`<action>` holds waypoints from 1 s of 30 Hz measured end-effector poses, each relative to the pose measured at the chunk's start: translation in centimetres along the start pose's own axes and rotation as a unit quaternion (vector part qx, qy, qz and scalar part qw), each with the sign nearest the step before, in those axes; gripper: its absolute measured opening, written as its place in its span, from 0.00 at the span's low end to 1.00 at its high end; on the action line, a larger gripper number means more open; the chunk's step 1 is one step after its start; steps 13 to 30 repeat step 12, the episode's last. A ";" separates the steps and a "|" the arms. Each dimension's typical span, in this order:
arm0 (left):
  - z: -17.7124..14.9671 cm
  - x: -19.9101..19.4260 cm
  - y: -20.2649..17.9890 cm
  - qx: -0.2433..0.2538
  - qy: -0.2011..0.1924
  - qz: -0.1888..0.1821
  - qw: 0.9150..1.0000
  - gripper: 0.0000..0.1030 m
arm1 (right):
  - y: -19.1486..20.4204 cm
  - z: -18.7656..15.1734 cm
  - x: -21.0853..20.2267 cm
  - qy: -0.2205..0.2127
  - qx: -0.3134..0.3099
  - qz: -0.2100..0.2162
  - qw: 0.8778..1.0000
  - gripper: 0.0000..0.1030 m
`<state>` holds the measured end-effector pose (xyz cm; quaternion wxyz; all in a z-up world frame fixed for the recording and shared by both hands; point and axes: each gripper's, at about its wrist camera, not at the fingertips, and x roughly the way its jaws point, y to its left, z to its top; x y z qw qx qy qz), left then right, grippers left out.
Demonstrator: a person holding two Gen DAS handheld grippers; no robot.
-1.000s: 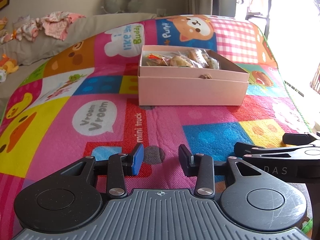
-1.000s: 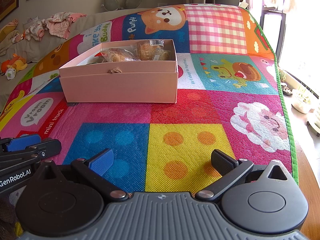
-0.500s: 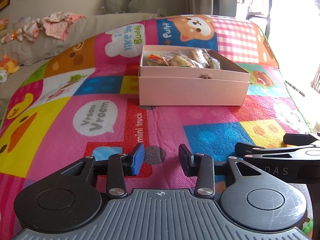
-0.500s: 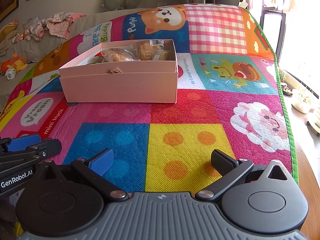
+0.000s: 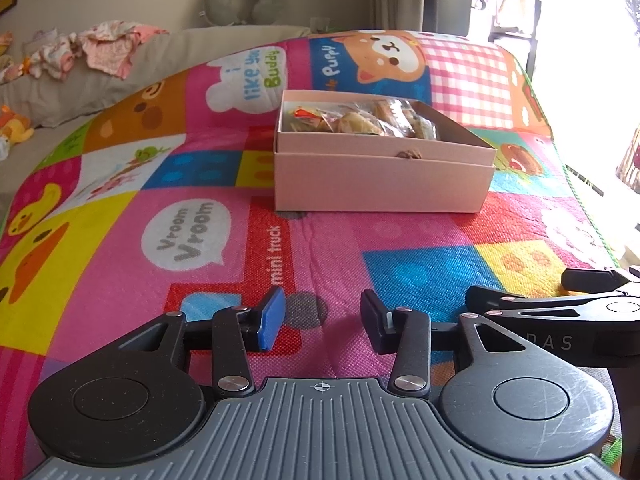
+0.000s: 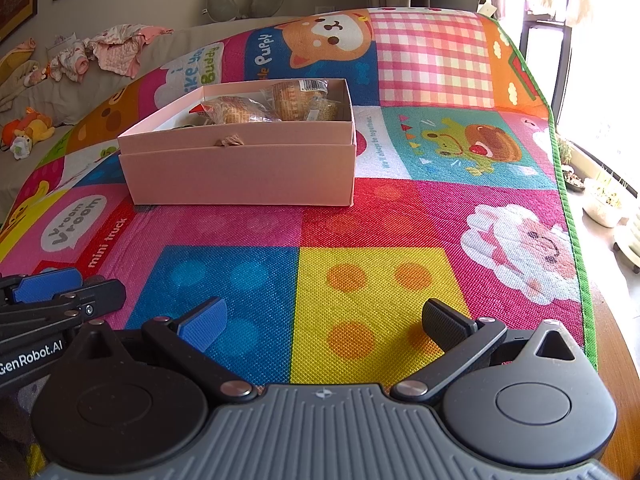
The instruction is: Organize objects
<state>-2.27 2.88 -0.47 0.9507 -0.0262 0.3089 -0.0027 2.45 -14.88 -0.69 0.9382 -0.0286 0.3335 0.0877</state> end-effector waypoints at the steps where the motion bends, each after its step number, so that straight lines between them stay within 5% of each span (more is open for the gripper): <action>1: 0.0 0.0 0.0 0.000 0.000 0.000 1.000 0.45 | 0.0 0.0 0.0 0.000 0.000 0.000 1.000 1.00; 30: 0.0 0.0 0.2 0.001 0.000 0.001 1.000 0.45 | 0.0 0.0 0.0 0.000 0.000 0.000 1.000 1.00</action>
